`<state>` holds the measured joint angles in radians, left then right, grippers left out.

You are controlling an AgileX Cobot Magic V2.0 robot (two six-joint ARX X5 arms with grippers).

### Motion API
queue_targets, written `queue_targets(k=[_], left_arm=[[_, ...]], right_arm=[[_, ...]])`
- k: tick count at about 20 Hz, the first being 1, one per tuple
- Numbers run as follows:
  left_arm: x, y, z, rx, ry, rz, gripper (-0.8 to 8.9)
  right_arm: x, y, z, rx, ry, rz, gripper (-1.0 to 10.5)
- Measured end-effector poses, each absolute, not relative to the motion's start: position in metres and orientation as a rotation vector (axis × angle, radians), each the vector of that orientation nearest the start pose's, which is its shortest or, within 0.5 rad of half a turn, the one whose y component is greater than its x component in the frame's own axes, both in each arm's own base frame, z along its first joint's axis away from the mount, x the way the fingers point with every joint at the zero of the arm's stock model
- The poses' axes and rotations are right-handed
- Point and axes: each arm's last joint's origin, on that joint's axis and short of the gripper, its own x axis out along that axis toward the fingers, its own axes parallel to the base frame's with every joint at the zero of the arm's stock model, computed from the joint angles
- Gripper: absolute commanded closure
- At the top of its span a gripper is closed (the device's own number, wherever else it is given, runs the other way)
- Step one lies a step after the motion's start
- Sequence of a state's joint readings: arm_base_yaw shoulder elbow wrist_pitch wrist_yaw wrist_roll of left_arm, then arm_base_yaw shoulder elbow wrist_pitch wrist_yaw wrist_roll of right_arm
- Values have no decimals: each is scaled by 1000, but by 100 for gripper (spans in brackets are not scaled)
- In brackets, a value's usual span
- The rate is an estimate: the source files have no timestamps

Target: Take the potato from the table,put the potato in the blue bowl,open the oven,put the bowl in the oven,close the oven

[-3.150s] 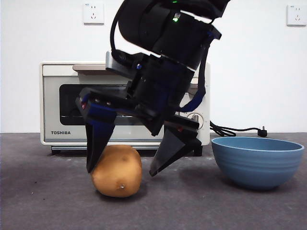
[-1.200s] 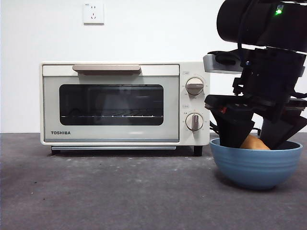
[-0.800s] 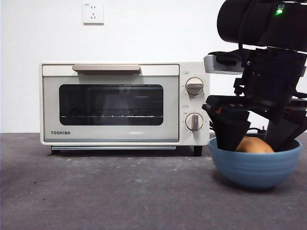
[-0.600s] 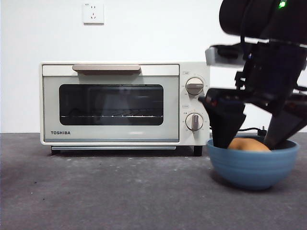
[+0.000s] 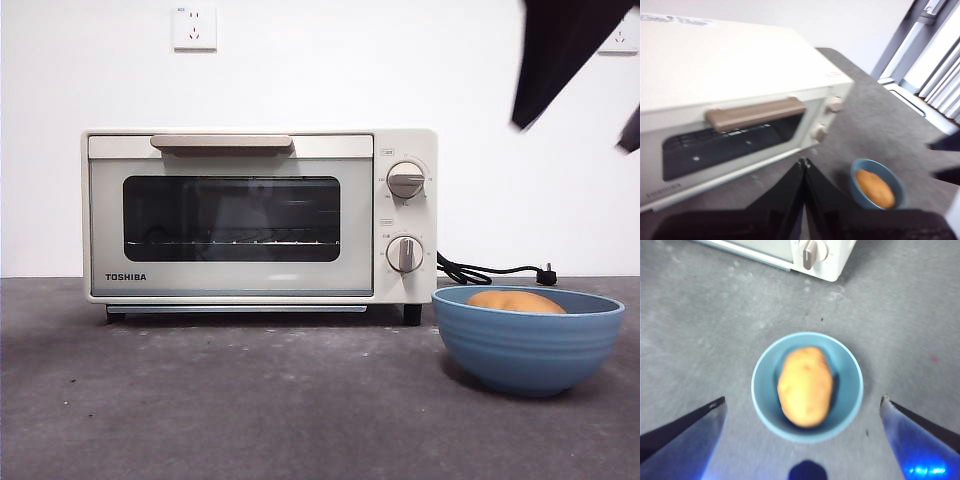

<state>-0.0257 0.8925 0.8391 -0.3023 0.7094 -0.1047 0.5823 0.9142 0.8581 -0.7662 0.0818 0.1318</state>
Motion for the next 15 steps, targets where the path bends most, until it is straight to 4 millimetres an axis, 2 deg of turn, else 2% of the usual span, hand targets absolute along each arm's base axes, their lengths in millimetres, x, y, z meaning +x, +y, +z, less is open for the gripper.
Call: queue_targets(k=[3,7,11,15], left_arm=[[220,-36,314,-193,369,-693,821],[260,-55,310,-166,386,-660,821],[291,-71,308,-98,405,-639,821],[312,-81,294,-58,447,-625,821]], right_arm=[[128,81,295,-129,809,406,442],[118,74,298,-115,806,378,442],[114,71,298,-98,815,368,442],[113,71,298,-85,824,361,442]])
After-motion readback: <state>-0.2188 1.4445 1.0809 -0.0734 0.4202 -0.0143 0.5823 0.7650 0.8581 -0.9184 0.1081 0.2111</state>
